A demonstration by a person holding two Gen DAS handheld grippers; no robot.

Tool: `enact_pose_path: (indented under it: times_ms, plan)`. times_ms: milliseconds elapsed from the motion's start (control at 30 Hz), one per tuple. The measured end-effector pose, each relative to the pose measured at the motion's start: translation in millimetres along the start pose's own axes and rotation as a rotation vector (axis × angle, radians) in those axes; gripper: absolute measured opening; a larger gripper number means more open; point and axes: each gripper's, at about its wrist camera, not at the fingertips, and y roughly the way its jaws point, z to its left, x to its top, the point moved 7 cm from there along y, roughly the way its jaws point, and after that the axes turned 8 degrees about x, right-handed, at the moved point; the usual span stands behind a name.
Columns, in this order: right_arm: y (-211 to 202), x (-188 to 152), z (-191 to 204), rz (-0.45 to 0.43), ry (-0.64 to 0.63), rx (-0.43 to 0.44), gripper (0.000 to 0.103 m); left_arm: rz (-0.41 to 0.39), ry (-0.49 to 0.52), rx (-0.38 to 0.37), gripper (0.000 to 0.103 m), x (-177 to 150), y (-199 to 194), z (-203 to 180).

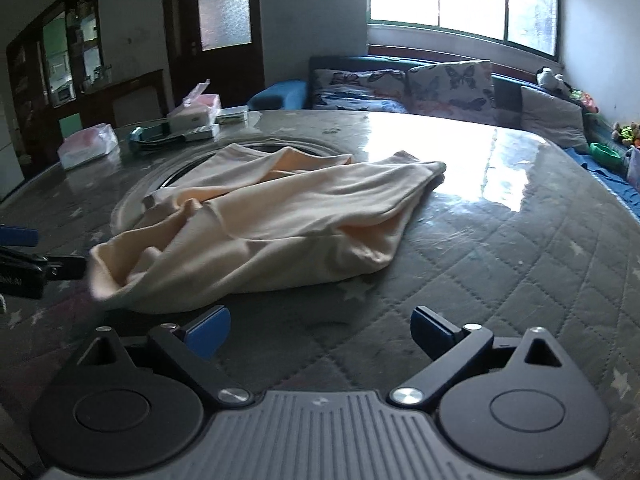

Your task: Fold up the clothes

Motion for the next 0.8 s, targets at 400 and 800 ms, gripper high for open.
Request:
enact_pose_path:
  times_ms: [400, 800]
  plan:
    - [-2, -8, 15, 0.024, -0.022, 0.046, 0.096, 0.003, 0.075, -0.059, 0.103, -10, -15, -29]
    - [-6, -11, 21, 0.033, -0.020, 0.073, 0.093, 0.021, 0.104, -0.065, 0.103, -15, -17, -39]
